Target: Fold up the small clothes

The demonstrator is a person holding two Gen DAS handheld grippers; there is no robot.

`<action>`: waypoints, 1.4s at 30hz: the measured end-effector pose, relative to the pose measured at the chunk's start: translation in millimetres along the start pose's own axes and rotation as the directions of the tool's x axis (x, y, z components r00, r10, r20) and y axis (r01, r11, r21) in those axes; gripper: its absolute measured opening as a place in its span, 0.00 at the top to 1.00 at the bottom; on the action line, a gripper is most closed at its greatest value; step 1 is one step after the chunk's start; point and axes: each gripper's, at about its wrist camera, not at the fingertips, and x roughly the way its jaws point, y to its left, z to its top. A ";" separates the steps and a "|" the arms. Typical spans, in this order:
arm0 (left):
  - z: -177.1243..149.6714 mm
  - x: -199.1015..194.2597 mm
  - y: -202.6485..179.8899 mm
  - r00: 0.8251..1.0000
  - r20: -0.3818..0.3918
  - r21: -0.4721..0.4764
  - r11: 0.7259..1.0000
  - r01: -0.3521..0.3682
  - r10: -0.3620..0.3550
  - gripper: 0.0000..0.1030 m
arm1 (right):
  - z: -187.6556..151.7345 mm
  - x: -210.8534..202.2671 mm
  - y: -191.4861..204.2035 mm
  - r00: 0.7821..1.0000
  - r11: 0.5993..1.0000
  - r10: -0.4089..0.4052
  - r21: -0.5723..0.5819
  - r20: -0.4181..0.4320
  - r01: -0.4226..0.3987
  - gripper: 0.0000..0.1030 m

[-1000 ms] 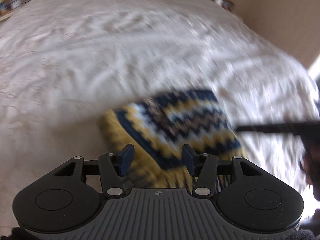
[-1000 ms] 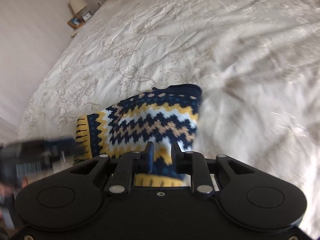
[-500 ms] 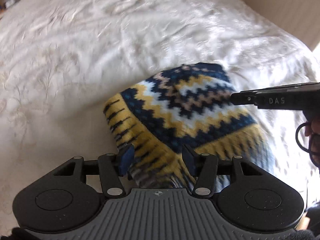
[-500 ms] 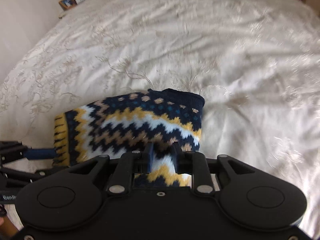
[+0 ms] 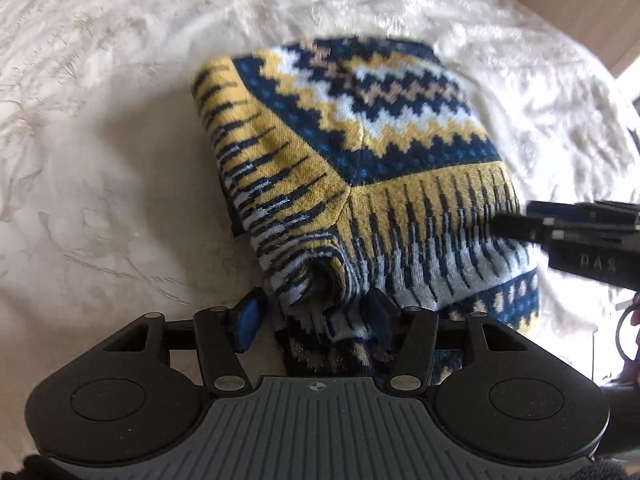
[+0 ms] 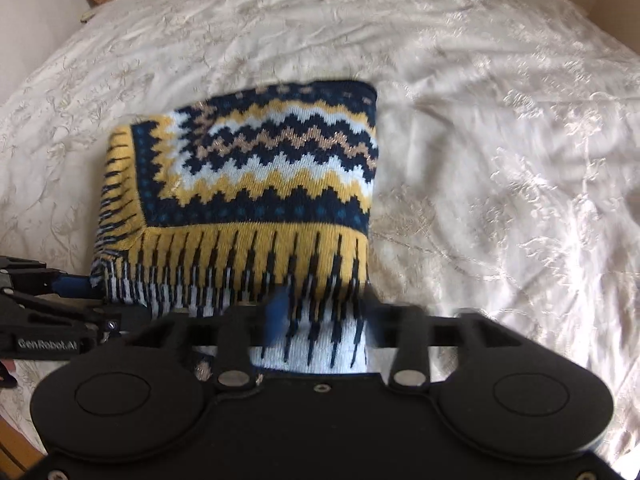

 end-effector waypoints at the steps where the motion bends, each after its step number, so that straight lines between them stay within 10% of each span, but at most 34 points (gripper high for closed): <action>1: -1.6 -6.6 -0.3 1.000 0.009 -0.008 1.000 -0.012 0.012 0.43 | -1.7 -6.2 2.1 1.000 1.000 -0.005 -0.008 0.019 0.005 0.16; 5: -17.3 -34.0 -10.3 0.996 0.041 -0.021 0.996 -0.082 0.083 0.22 | -12.5 -33.8 7.1 0.994 1.000 0.017 -0.025 0.110 -0.014 0.02; 17: -47.5 -112.1 -57.2 0.969 0.129 -0.159 0.969 -0.190 0.211 0.21 | -38.2 -108.0 -5.5 0.980 1.000 0.019 -0.017 0.196 -0.016 0.00; 25: -54.0 -157.0 -100.0 0.919 0.199 -0.188 0.934 -0.305 0.340 0.21 | -47.2 -145.2 -16.7 0.971 0.999 0.053 -0.013 0.233 -0.052 0.00; 34: -67.8 -195.2 -110.9 0.910 0.294 -0.286 0.935 -0.208 0.292 0.21 | -50.8 -173.9 -13.1 0.957 0.997 0.070 -0.042 0.280 -0.060 0.00; 42: -66.8 -226.2 -129.8 0.825 0.339 -0.288 0.884 -0.367 0.453 0.21 | -53.4 -188.2 -15.7 0.949 0.998 0.070 -0.018 0.307 -0.067 0.00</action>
